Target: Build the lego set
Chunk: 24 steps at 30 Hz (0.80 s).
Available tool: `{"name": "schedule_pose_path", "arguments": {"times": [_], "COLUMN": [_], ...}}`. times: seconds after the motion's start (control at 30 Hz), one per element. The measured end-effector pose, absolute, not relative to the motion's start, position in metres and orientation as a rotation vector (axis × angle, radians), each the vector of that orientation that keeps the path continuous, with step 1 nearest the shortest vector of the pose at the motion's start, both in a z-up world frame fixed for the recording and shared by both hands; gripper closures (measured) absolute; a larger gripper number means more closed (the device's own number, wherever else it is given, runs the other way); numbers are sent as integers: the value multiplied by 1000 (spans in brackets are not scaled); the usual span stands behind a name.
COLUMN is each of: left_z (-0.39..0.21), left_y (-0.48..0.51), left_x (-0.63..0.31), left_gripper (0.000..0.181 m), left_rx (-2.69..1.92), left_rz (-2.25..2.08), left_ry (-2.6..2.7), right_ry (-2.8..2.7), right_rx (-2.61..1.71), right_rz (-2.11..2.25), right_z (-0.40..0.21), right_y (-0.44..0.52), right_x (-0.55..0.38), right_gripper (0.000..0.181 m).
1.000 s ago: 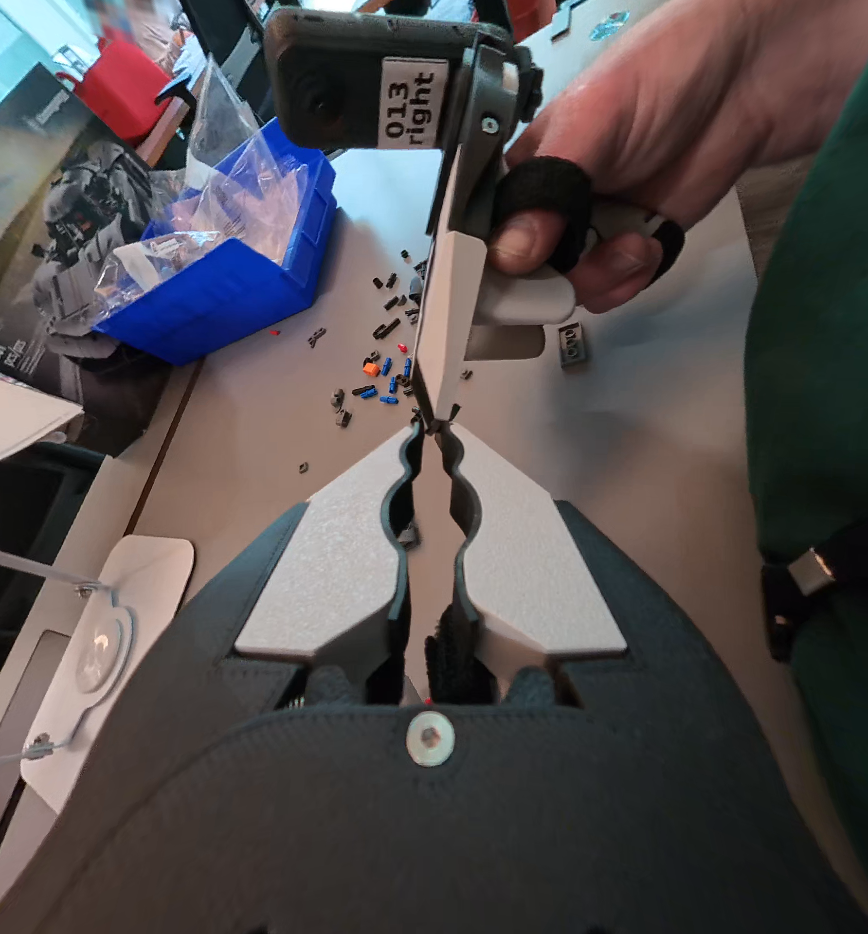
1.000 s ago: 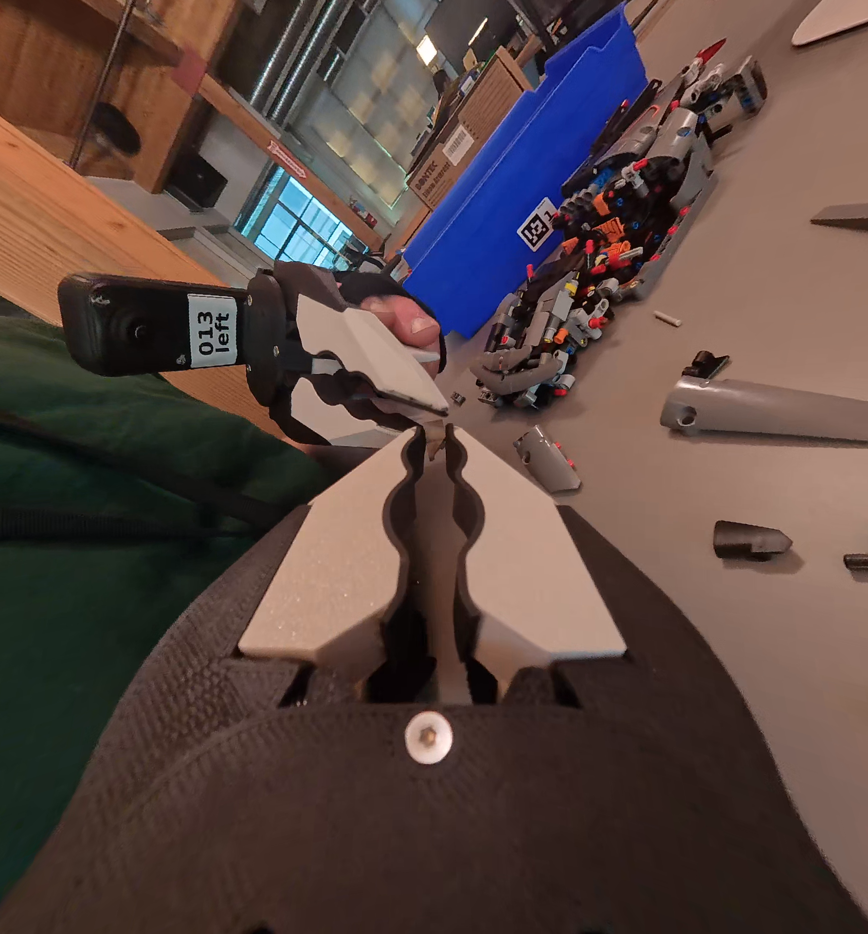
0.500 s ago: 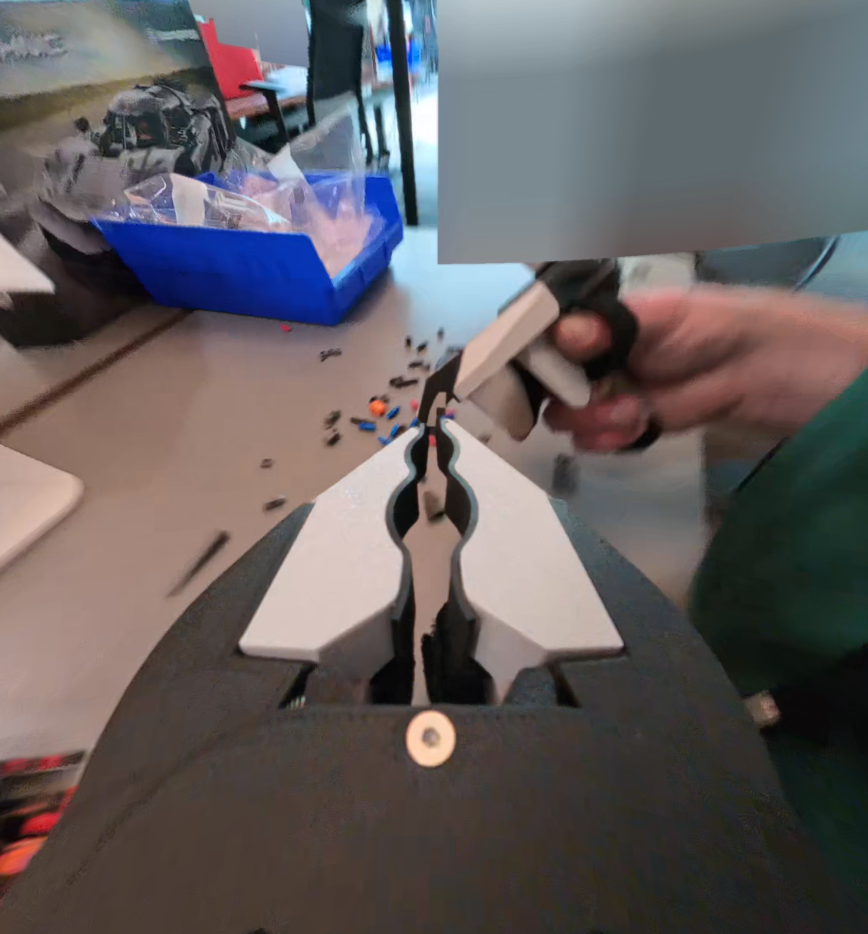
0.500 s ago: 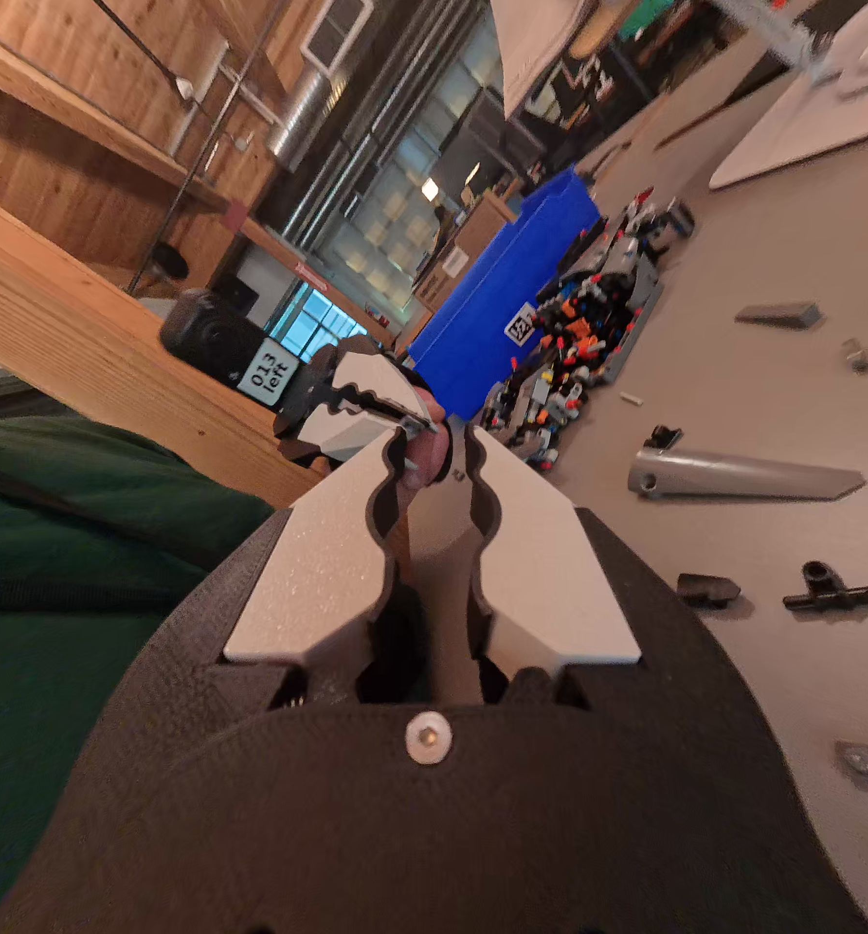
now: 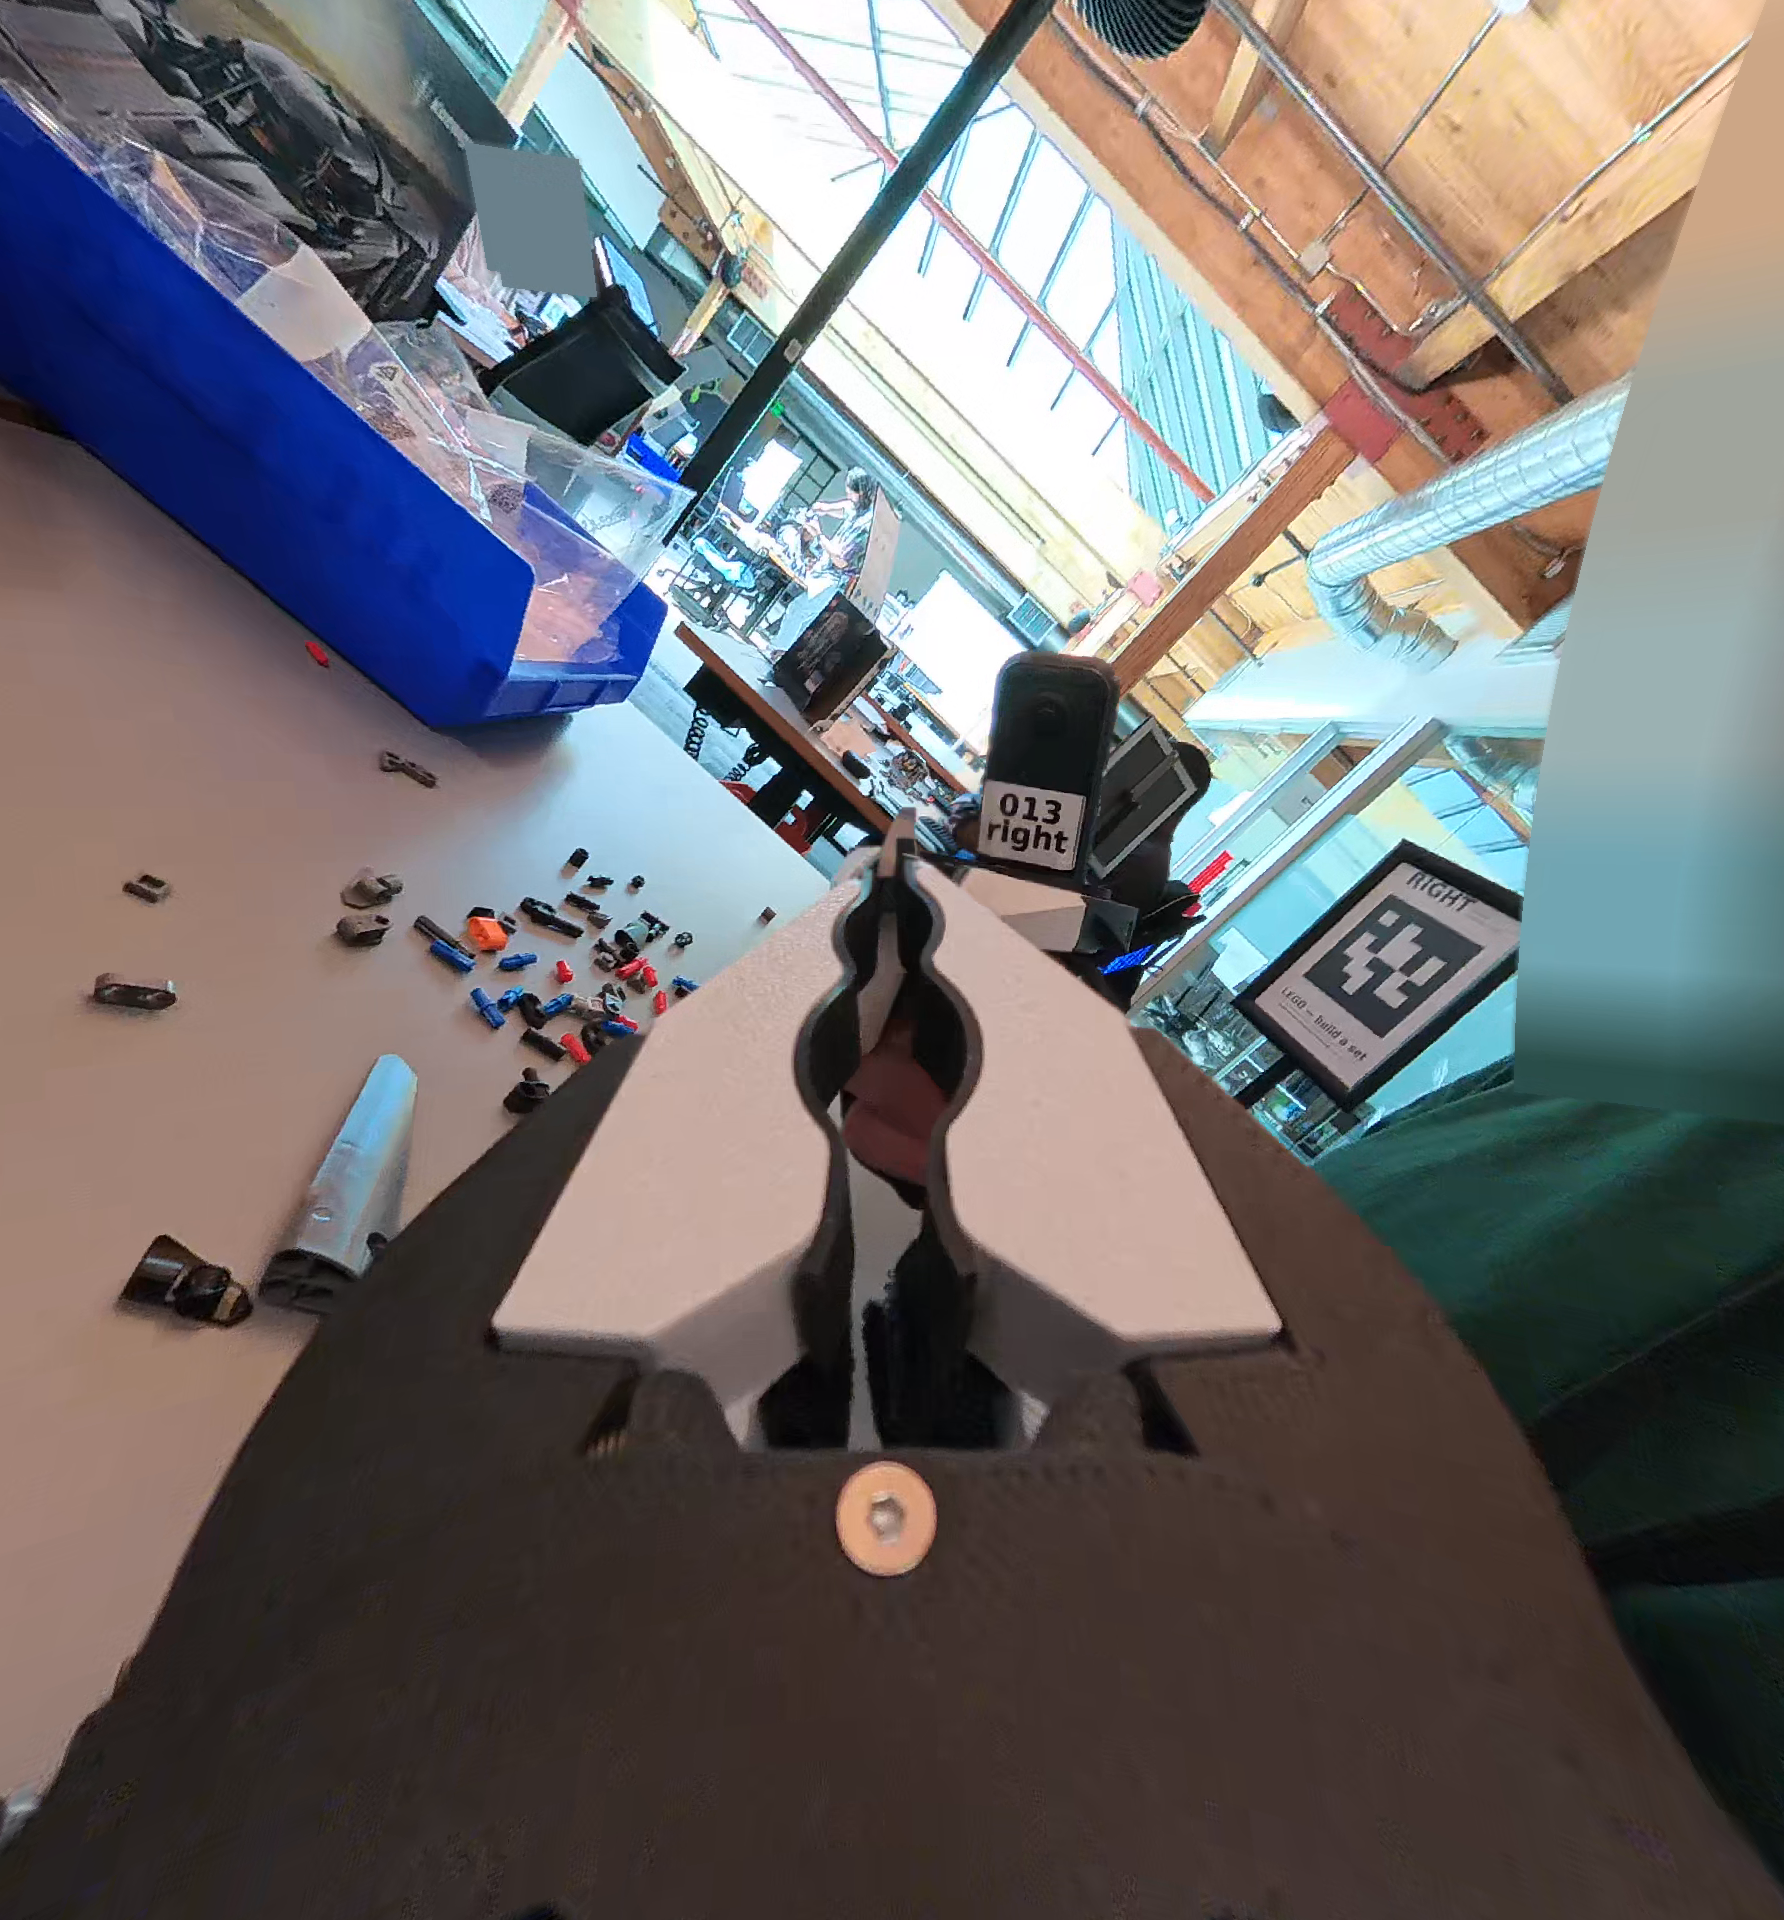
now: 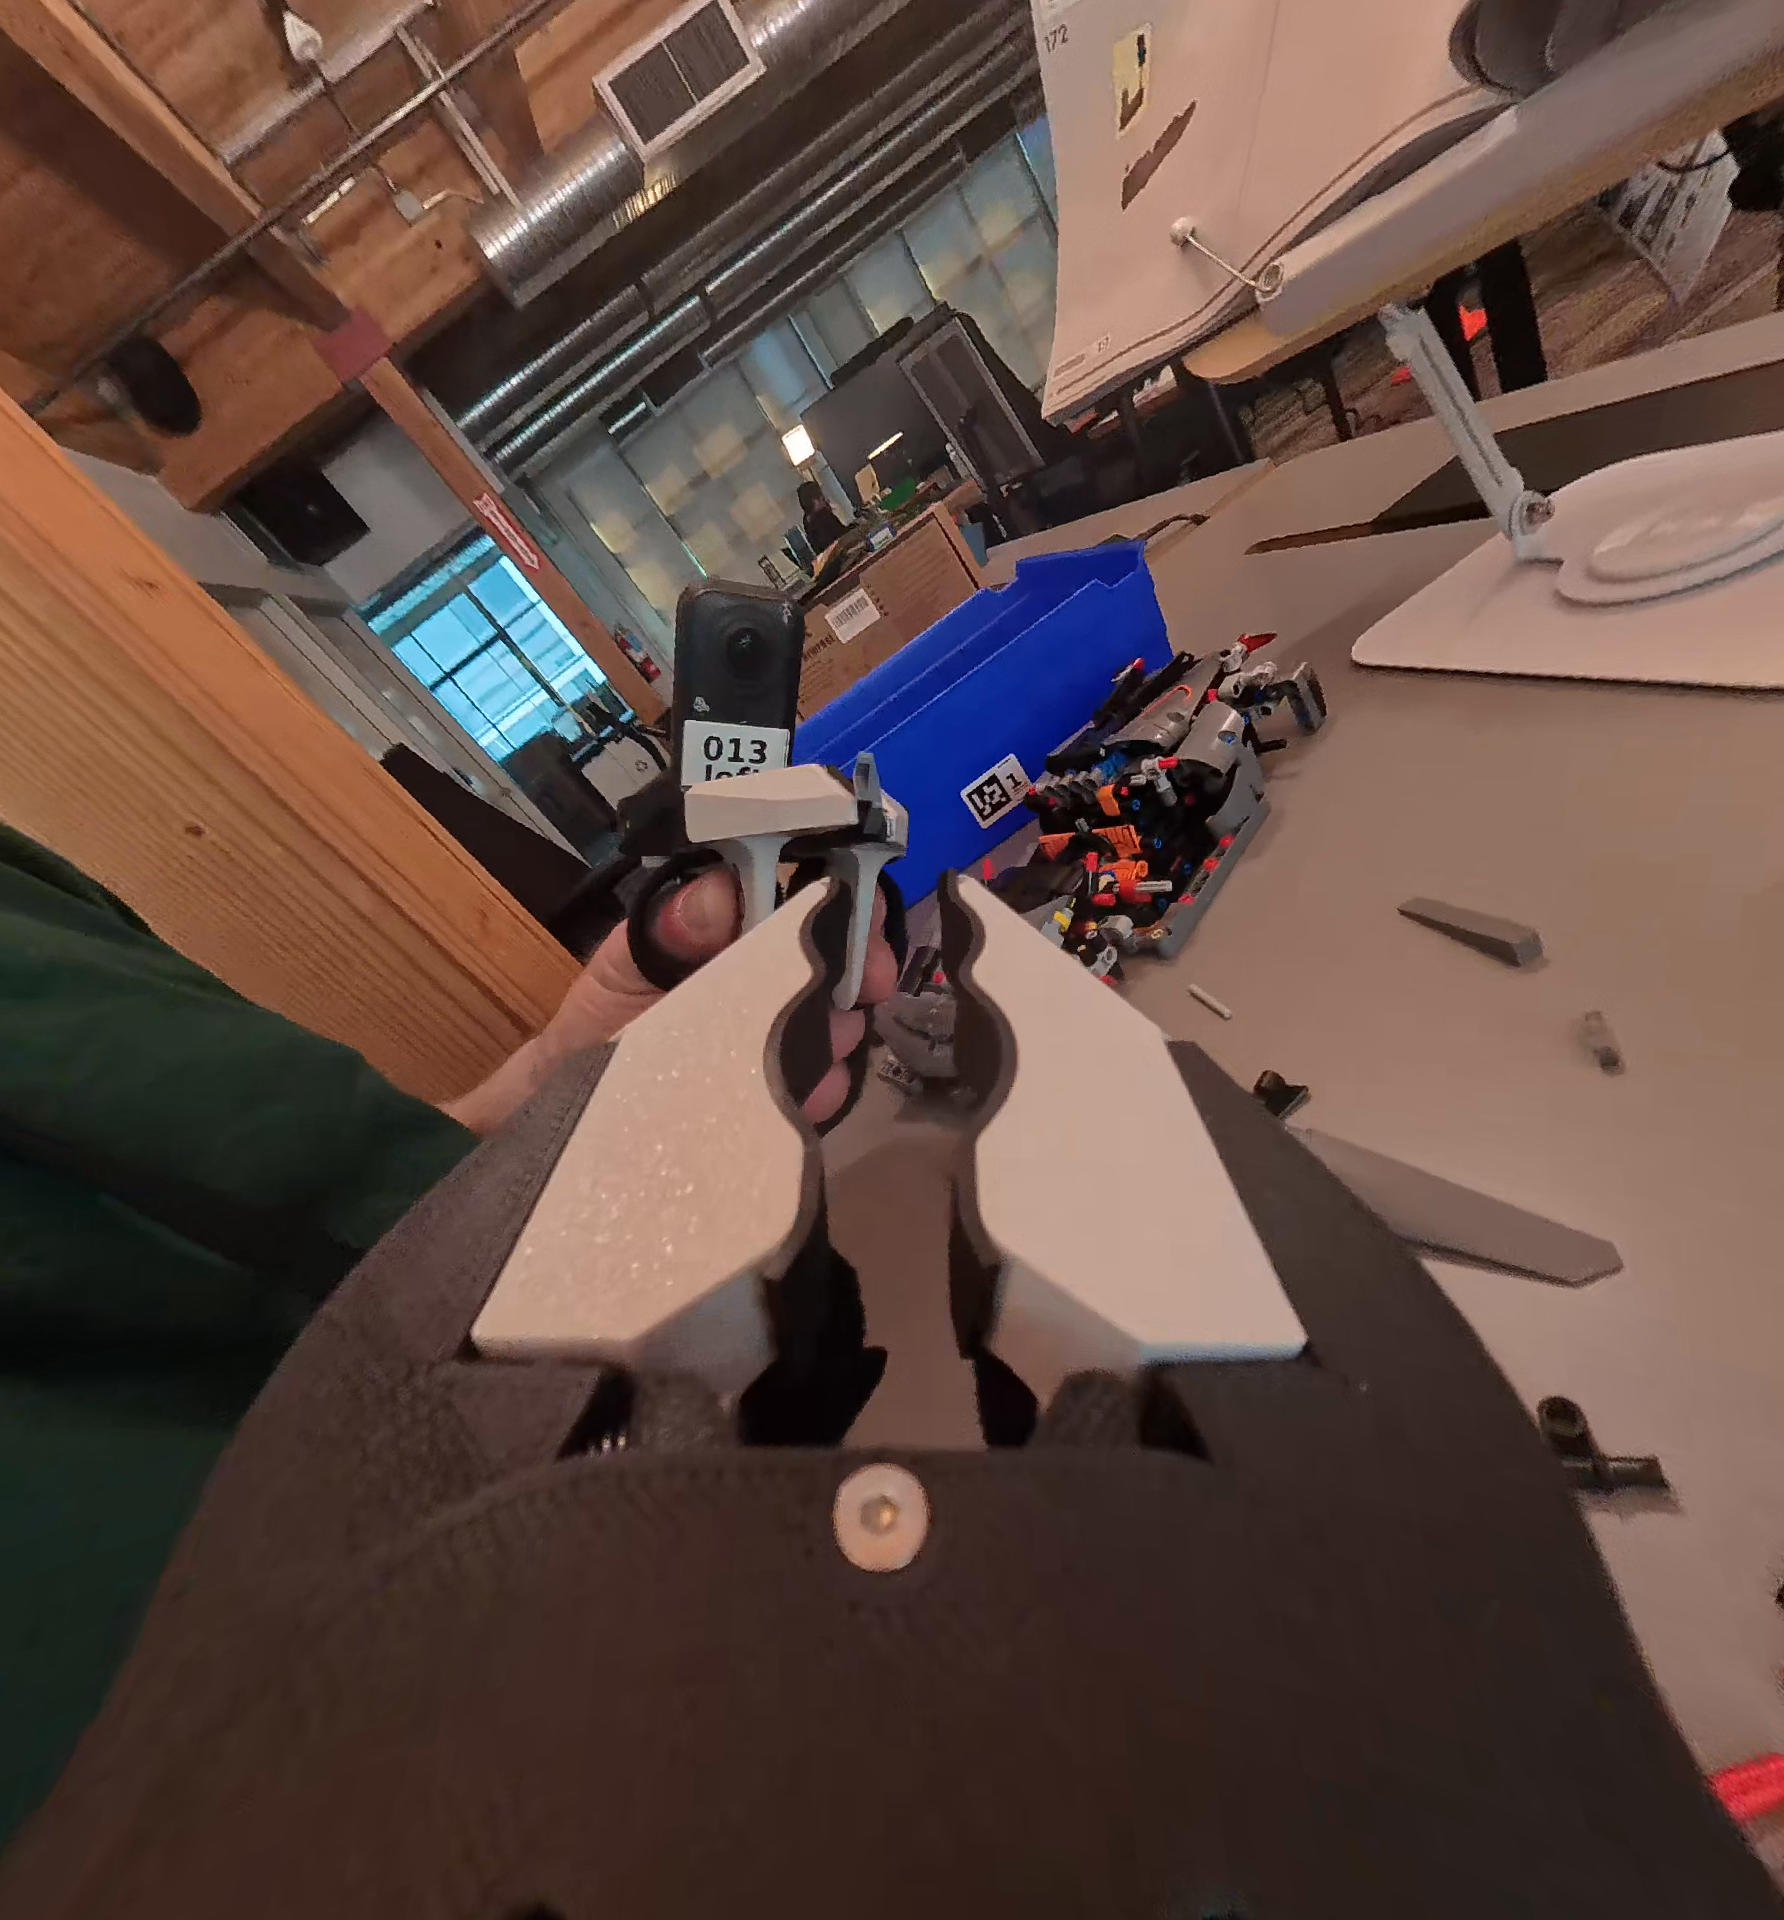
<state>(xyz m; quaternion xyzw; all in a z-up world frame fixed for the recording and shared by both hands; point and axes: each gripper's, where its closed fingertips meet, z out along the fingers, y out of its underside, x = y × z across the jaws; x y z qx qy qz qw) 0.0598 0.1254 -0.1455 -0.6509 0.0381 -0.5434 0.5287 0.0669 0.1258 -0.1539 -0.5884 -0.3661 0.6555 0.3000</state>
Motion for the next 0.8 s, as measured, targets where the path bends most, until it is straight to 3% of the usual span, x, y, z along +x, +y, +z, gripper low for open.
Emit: {"name": "schedule_pose_path", "arguments": {"times": [0.8], "left_z": [-125], "left_y": [111], "left_x": [39], "left_gripper": [181], "left_rx": [-1482], "left_rz": [-1206], "left_ry": [97], "right_ry": [-1098], "right_rx": [-1444], "right_rz": [1750], "right_z": [-134], "right_y": [103], "right_x": [27], "right_gripper": [174]}}
